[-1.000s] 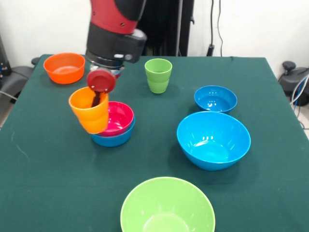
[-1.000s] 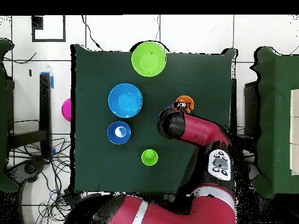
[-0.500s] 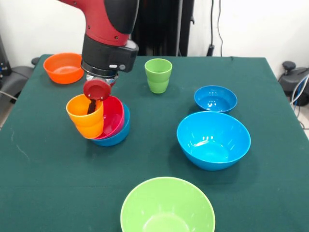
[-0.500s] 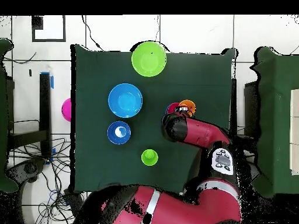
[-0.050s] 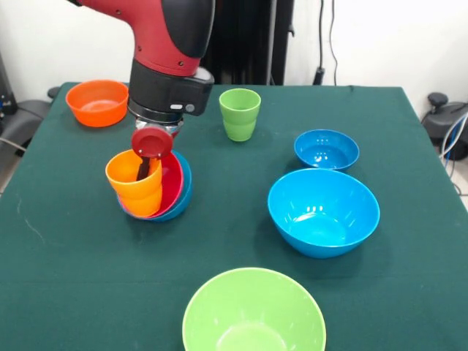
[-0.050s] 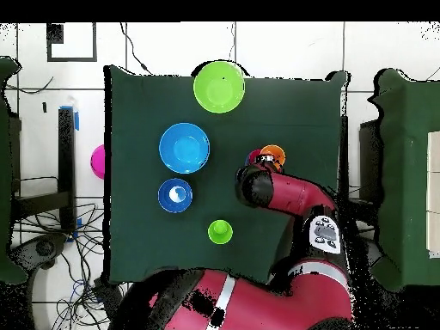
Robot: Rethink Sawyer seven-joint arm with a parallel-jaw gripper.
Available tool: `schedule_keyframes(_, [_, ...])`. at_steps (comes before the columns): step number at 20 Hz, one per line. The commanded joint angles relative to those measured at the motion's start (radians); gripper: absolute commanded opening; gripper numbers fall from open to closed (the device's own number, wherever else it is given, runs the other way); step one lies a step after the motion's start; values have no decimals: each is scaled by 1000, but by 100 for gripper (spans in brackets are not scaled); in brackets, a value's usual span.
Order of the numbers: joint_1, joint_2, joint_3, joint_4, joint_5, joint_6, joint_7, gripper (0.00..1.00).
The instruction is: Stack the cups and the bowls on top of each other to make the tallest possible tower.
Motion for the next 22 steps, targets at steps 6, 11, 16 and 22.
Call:
schedule_keyframes(6, [30,5,145,2,-35,10,-54,0])
schedule_keyframes(11, [29,-29,143,23,-36,39,-63,0])
schedule_keyframes(16, [-3,-102,167,66,-45,113,-111,0])
schedule_keyframes(22, [-30,-157,188,97,-54,174,-146,0])
